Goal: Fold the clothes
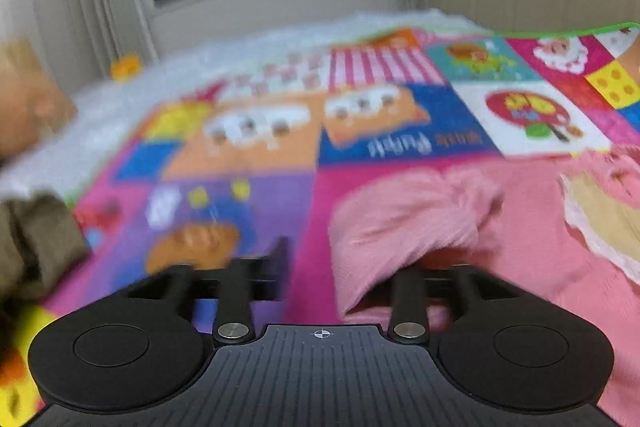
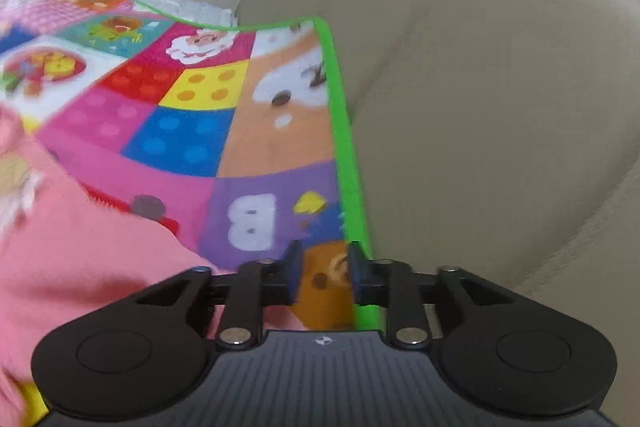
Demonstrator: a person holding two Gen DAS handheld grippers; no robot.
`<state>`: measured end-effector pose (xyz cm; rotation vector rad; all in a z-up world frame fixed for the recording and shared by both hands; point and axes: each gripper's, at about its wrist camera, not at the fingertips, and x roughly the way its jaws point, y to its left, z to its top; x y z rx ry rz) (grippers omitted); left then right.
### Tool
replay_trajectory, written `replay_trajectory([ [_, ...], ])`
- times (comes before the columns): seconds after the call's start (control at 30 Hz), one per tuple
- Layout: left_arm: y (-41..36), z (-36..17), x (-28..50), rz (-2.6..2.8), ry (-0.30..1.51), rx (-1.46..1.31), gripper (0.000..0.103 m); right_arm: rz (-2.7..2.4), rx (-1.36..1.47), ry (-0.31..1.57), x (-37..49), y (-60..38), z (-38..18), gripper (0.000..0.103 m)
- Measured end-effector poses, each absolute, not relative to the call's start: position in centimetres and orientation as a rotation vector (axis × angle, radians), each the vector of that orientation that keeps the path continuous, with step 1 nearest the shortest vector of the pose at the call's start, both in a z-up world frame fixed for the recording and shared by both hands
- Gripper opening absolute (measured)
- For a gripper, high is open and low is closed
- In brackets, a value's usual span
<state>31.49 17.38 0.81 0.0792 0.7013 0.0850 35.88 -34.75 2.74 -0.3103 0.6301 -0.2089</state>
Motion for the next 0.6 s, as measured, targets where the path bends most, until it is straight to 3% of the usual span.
replay_trajectory([
  [0.07,17.6,0.4,30.0,0.009,0.737,-0.008,0.065,-0.139,-0.202,0.602,33.8,-34.7,3.4,0.051],
  [0.13,17.2,0.4,27.9,-0.063,0.737,-0.065,0.072,-0.054,-0.152,0.583,30.6,-33.9,3.6,0.059],
  [0.27,15.2,0.7,23.4,-0.283,0.756,-0.207,0.077,0.128,-0.047,0.628,23.2,-32.7,2.9,0.059],
  [0.43,12.6,-0.4,19.7,-0.339,0.778,-0.181,0.083,0.244,0.205,0.718,16.8,-32.7,0.6,0.060],
  [0.53,11.0,-1.1,17.5,-0.371,0.791,-0.163,0.084,0.257,0.293,0.762,14.4,-32.4,-1.4,0.073],
  [0.6,10.0,-1.6,16.0,-0.393,0.800,-0.152,0.083,0.253,0.261,0.725,13.2,-31.4,-2.1,0.075],
])
